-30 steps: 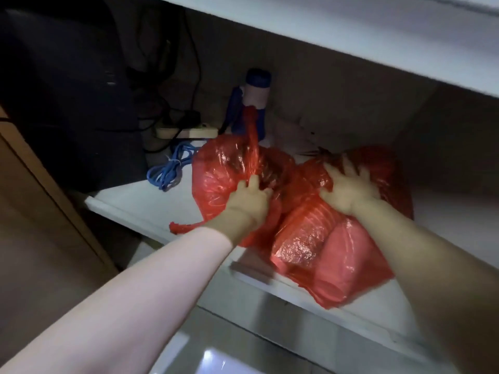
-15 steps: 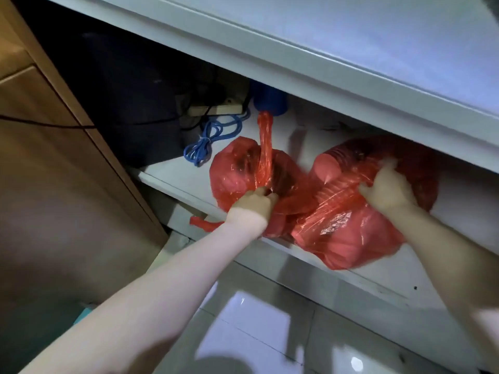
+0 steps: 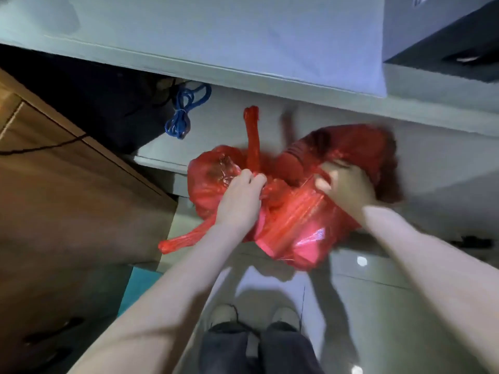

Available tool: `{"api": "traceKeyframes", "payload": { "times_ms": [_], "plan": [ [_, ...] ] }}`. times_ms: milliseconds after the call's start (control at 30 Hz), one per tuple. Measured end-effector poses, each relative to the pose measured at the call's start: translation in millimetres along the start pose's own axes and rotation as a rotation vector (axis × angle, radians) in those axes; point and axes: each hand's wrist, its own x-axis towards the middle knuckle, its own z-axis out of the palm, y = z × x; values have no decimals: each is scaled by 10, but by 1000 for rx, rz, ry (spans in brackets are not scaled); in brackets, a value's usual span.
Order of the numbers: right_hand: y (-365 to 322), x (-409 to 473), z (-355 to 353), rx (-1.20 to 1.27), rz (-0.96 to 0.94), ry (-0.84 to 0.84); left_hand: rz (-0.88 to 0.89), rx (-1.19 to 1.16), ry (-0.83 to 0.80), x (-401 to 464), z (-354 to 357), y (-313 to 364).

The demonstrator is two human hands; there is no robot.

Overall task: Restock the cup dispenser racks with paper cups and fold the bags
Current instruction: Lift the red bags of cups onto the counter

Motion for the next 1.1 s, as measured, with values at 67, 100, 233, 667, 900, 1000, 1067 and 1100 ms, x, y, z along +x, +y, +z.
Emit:
{"api": "traceKeyframes", "payload": {
  "times_ms": [67,100,233,667,900,1000,1067,1100],
  "plan": [
    [-99,-369,-46,28,-91,-49,20,18,-71,-249,-21,105],
    [-128,-529,-95,29,-114,-54,35,43,-114,-380,-32,161],
    [-143,-1107,-412,30,-172,-144,168,121,-229,-878,-80,392],
    [159,-2755,-1878,58,132,106,755,174,-253,-1188,-586,1938],
    [745,-3784,-2755,0,452,361,1132,153,-221,-1131,-624,3509],
    [1084,-4207,-3217,-63,545,470,1223,116,-161,-1163,-568,4344],
    [1342,-4487,-3561,-113,573,550,1272,61,-122,-1210,-496,4904],
    [1482,-4625,-3733,-138,577,592,1291,18,-111,-1234,-454,5191]
  ]
}}
